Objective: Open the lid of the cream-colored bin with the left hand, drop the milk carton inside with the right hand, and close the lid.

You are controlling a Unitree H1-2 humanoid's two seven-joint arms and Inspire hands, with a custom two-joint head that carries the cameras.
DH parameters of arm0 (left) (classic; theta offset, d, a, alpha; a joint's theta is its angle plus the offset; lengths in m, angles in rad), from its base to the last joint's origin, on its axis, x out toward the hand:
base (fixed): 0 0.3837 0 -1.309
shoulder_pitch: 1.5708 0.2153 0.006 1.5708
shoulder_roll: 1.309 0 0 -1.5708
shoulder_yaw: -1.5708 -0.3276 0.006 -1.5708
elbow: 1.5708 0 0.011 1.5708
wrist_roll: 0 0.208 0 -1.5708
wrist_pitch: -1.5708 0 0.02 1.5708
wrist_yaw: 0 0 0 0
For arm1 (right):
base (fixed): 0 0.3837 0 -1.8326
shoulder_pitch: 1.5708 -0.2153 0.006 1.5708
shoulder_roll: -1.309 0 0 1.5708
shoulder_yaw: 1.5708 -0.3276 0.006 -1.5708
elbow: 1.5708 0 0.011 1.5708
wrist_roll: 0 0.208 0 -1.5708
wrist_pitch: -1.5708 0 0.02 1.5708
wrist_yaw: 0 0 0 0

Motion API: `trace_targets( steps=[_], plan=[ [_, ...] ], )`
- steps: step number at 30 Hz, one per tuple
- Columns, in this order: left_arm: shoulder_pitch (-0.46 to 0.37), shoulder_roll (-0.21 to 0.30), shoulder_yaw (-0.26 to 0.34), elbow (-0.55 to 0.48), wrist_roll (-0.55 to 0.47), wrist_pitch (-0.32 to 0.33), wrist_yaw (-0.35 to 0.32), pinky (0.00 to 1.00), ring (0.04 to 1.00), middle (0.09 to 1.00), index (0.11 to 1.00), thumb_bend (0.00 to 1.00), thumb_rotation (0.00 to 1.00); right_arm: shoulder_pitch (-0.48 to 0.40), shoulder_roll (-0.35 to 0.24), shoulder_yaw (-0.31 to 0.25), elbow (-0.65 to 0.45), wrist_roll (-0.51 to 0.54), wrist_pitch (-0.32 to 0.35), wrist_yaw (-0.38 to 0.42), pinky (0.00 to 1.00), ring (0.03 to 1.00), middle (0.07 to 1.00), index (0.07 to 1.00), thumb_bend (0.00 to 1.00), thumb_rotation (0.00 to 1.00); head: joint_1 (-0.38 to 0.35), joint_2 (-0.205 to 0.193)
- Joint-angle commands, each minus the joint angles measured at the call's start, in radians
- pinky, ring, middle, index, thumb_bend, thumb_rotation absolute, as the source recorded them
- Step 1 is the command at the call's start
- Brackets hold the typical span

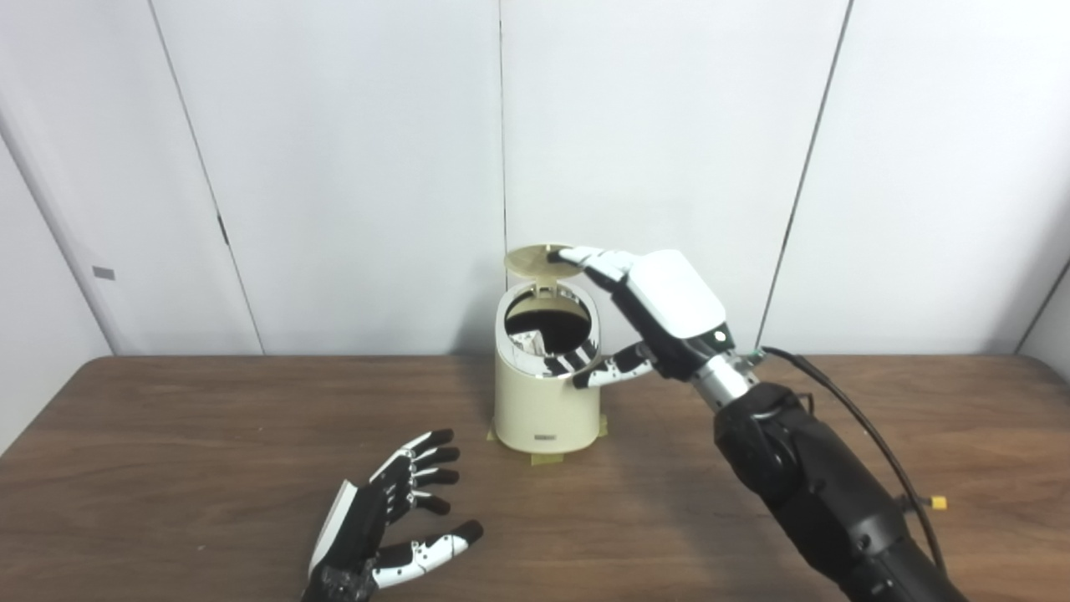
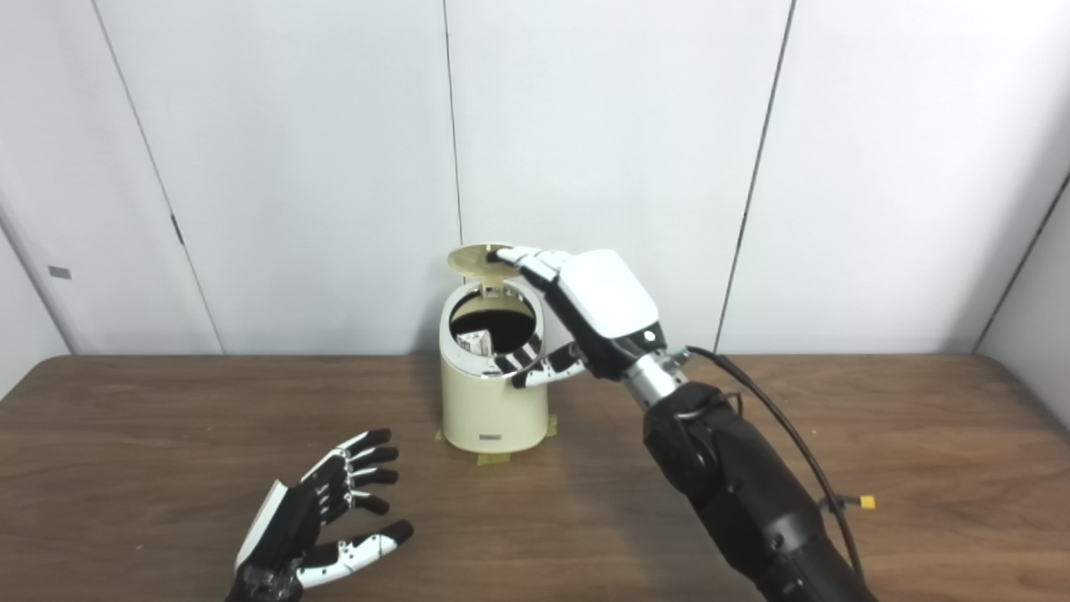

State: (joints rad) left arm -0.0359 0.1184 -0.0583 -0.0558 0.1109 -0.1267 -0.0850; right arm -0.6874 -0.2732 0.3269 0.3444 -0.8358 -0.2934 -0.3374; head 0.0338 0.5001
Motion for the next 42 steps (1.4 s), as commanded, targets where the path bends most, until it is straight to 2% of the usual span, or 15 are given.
trace_targets(
  steps=[1,3,5,7,9,13,19,24,27,35,42],
  plan=[
    [0.012,0.001,-0.002,0.016,-0.003,-0.013,0.001,0.60,0.748,0.808,0.853,0.69,0.09,-0.016,0.001,-0.046,-0.059,0.042,-0.042,-0.063,0.47,0.631,0.732,0.754,0.92,0.21,0.000,0.001],
    [0.012,0.001,0.001,0.016,-0.009,-0.009,0.000,0.61,0.752,0.813,0.856,0.69,0.09,0.019,0.010,-0.078,-0.090,0.092,-0.065,-0.068,0.43,0.550,0.675,0.726,0.90,0.21,-0.001,0.000],
    [0.010,0.002,0.002,0.018,-0.009,-0.011,0.000,0.61,0.752,0.814,0.857,0.69,0.10,0.058,0.017,-0.110,-0.120,0.200,-0.086,-0.023,0.40,0.518,0.647,0.716,0.88,0.21,-0.002,0.000],
    [0.008,0.005,0.002,0.020,-0.009,-0.015,0.000,0.61,0.750,0.814,0.857,0.69,0.10,0.108,0.030,-0.144,-0.171,0.417,-0.055,0.100,0.41,0.551,0.686,0.735,0.86,0.21,-0.001,0.000],
    [0.008,0.006,0.002,0.019,-0.012,-0.018,-0.001,0.61,0.753,0.816,0.859,0.69,0.11,0.159,0.035,-0.174,-0.217,0.588,-0.010,0.195,0.46,0.600,0.750,0.780,0.87,0.22,-0.001,0.000],
    [0.005,0.008,0.004,0.022,-0.010,-0.021,0.002,0.61,0.756,0.817,0.859,0.69,0.11,0.269,0.027,-0.219,-0.266,0.779,0.023,0.298,0.52,0.668,0.815,0.835,0.87,0.26,-0.004,-0.002],
    [0.001,0.009,0.011,0.019,-0.005,-0.039,0.014,0.62,0.757,0.817,0.859,0.69,0.13,0.383,0.052,-0.264,-0.302,0.868,0.032,0.369,0.55,0.683,0.824,0.846,0.86,0.22,0.002,-0.003],
    [-0.012,0.011,0.023,-0.025,0.009,-0.041,0.030,0.64,0.780,0.831,0.848,0.68,0.19,0.424,0.089,-0.280,-0.320,0.879,0.028,0.378,0.54,0.685,0.820,0.849,0.87,0.26,0.003,-0.005],
    [-0.036,0.011,0.032,-0.068,0.008,-0.020,0.031,0.67,0.803,0.843,0.824,0.70,0.22,0.443,0.104,-0.285,-0.335,0.869,0.034,0.380,0.57,0.691,0.823,0.849,0.86,0.26,0.006,-0.005],
    [-0.177,0.056,0.048,-0.128,0.002,0.053,-0.016,0.75,0.854,0.866,0.928,0.76,0.27,0.461,0.123,-0.299,-0.329,0.866,0.034,0.388,0.59,0.690,0.835,0.852,0.85,0.25,0.021,-0.011],
    [-0.371,0.124,0.024,-0.101,0.061,0.127,-0.064,0.78,0.894,0.923,0.965,0.83,0.26,0.462,0.142,-0.305,-0.349,0.858,0.071,0.384,0.56,0.671,0.817,0.830,0.84,0.19,0.021,-0.013]
  ],
)
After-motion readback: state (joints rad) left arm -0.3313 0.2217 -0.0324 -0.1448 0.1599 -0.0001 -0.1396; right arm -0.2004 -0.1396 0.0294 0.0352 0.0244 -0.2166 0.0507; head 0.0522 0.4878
